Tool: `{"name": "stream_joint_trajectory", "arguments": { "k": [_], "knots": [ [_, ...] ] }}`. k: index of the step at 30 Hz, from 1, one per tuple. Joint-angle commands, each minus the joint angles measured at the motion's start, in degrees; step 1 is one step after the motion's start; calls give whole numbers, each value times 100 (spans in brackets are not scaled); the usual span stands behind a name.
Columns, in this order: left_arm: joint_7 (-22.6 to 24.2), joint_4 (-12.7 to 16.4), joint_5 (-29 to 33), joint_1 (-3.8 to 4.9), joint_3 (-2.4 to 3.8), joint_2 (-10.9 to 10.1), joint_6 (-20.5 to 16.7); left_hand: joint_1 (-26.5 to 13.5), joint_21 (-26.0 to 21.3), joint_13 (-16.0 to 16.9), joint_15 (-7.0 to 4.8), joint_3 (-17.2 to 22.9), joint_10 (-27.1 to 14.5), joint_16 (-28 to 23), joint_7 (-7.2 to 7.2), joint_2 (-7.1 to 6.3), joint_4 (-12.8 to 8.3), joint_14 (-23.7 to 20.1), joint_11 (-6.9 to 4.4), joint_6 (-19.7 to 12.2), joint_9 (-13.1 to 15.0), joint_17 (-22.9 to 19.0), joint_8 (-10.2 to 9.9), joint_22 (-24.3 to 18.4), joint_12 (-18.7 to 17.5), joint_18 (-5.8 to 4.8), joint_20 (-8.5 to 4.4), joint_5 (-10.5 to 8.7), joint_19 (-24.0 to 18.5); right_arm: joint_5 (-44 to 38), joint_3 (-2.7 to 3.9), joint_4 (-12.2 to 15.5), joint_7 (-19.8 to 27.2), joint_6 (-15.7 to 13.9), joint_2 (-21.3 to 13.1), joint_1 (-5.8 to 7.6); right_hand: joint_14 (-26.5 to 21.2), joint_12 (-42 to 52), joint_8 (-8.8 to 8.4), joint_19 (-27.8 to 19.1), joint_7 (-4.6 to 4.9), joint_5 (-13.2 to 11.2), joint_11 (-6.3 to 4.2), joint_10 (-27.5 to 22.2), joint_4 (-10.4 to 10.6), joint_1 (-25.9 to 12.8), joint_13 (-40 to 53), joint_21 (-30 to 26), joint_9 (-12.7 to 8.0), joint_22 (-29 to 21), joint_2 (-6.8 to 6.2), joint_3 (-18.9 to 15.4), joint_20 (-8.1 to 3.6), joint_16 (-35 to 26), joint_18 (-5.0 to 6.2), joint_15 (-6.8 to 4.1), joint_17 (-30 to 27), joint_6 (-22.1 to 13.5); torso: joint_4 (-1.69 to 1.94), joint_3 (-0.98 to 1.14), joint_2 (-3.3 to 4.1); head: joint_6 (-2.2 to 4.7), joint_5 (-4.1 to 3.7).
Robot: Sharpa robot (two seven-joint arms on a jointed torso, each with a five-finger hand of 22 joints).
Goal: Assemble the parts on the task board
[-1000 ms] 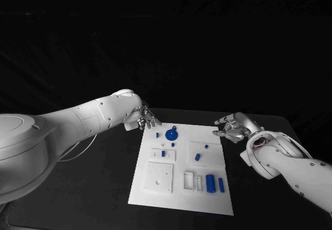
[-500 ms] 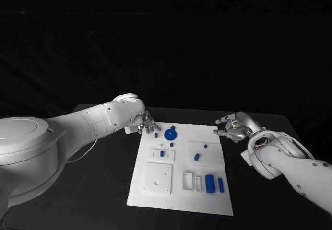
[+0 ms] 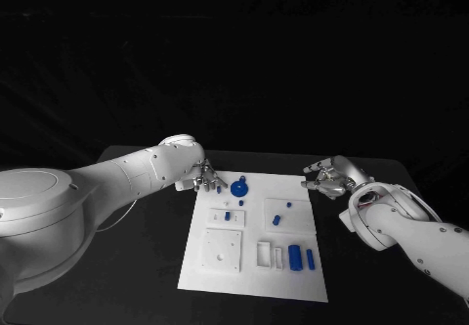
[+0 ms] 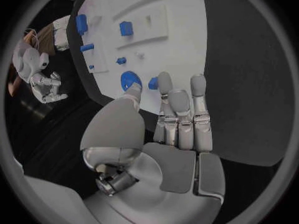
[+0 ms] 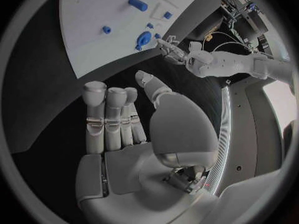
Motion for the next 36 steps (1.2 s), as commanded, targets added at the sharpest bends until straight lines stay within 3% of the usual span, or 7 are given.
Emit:
{"name": "stream_joint_trajectory", "arguments": {
  "k": [1,7,15,19,22,25,36],
  "knots": [
    [59,-11,-9,-14,0,24,154,20,-30,7,5,-1,74,33,-9,-29,21,-44,-6,37,7,-4,-29,100,27,-9,-20,1,-10,-22,5,12,-15,-20,2,-2,-17,15,-30,31,14,14,-15,-27,-12,-12,-8,27,-8,459,18,37,-26,4,36,-22,4,32,5,1,-2,-11,-15],
    [76,-29,10,-36,0,31,122,-3,-26,5,3,-23,82,34,-10,116,-132,-43,-5,55,28,-11,-57,100,25,-11,-22,93,-9,-23,5,10,-19,-18,4,-2,-15,20,-29,29,15,27,-15,-24,-9,-24,-5,24,-7,458,11,51,-27,8,36,-22,7,37,6,-3,-1,-21,-31],
    [62,-36,73,-43,0,24,-8,-63,-33,1,7,-80,78,26,2,297,-279,-40,-1,18,40,-22,-82,99,16,-4,-19,126,2,-23,6,2,-24,-12,16,-2,-15,20,-29,29,15,27,-15,-24,-9,-24,-5,24,-7,458,11,51,-27,8,36,-22,7,37,4,12,-6,-21,-26],
    [56,-32,133,-44,0,18,-37,-83,-38,-3,8,-248,77,24,6,589,-521,-36,1,17,33,-27,-94,99,10,-1,-17,158,7,-23,6,-5,-25,-8,18,-2,-17,19,-29,29,14,37,-16,-25,-10,-29,-5,35,-7,460,8,76,-27,2,35,-23,4,38,6,8,-5,-25,-26],
    [51,-35,225,-44,0,22,-60,-13,-42,-4,6,-306,73,19,4,816,-677,-38,-1,10,37,-30,-92,98,7,-1,-18,374,5,-24,6,-7,-27,-3,16,-2,-17,19,-29,29,14,37,-16,-25,-10,-29,-5,35,-7,460,8,76,-27,2,35,-23,4,38,12,10,-2,-21,-36],
    [38,-36,338,-44,0,31,-58,45,-50,-7,8,-481,63,19,1,986,-868,-34,-1,-1,35,-30,-93,96,2,-5,-18,442,5,-44,6,-8,-31,2,14,-2,-17,19,-29,29,14,37,-16,-25,-10,-29,-5,35,-7,460,8,76,-27,2,35,-23,4,38,19,12,1,-11,-38],
    [24,-58,461,-44,0,77,13,202,-55,-6,3,-507,60,16,-12,1137,-1071,-46,-10,1,34,-31,-86,100,5,-9,-21,473,-1,-67,5,-35,-33,29,47,-2,-14,28,-30,29,14,35,-16,-20,-11,-40,1,41,-7,461,9,93,-28,14,35,-24,14,48,12,10,4,-23,-7]
  ]
}}
